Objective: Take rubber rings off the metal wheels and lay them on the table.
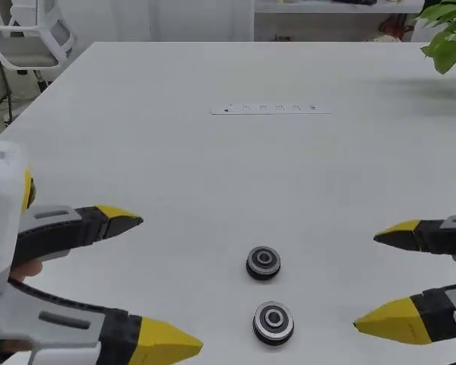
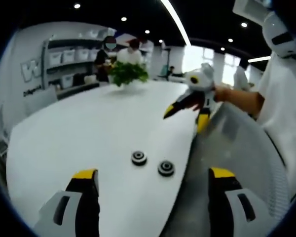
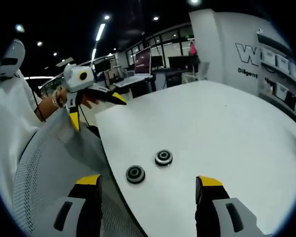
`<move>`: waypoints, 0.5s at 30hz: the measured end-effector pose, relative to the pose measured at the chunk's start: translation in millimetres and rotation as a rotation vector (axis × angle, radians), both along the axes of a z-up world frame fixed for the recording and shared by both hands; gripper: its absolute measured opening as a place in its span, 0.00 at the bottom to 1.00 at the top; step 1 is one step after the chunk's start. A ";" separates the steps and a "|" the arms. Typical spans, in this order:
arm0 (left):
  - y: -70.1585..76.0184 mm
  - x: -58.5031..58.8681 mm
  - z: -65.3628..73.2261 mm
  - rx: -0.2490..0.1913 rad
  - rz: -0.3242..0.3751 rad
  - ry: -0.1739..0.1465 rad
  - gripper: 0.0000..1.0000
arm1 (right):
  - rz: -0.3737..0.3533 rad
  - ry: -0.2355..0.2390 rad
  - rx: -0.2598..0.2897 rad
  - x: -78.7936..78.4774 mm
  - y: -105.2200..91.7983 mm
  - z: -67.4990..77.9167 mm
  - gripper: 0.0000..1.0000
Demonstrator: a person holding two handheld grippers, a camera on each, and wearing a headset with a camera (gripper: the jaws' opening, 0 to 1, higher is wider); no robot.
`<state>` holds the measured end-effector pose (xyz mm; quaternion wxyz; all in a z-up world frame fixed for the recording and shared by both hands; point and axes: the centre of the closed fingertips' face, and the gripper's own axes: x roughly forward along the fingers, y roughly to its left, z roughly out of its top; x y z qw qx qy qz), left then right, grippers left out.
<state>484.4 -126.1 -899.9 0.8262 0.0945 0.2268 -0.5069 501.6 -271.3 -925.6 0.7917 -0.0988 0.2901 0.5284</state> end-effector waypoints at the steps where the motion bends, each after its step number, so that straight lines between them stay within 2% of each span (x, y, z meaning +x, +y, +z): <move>1: -2.2 2.1 2.2 0.002 -0.008 -0.011 0.93 | 0.009 -0.007 0.002 1.6 2.7 2.8 0.75; 5: -14.0 12.5 13.4 0.002 -0.043 -0.055 0.91 | 0.047 -0.043 0.005 9.5 16.1 14.6 0.74; 8: -28.1 18.3 21.6 0.000 -0.069 -0.089 0.90 | 0.078 -0.067 0.008 12.9 24.9 21.6 0.72; 11: -42.6 20.6 25.2 -0.020 -0.099 -0.098 0.89 | 0.131 -0.101 0.006 16.7 37.1 27.7 0.68; 15: -63.0 20.7 23.3 -0.027 -0.147 -0.111 0.86 | 0.166 -0.104 -0.018 18.2 45.0 23.6 0.66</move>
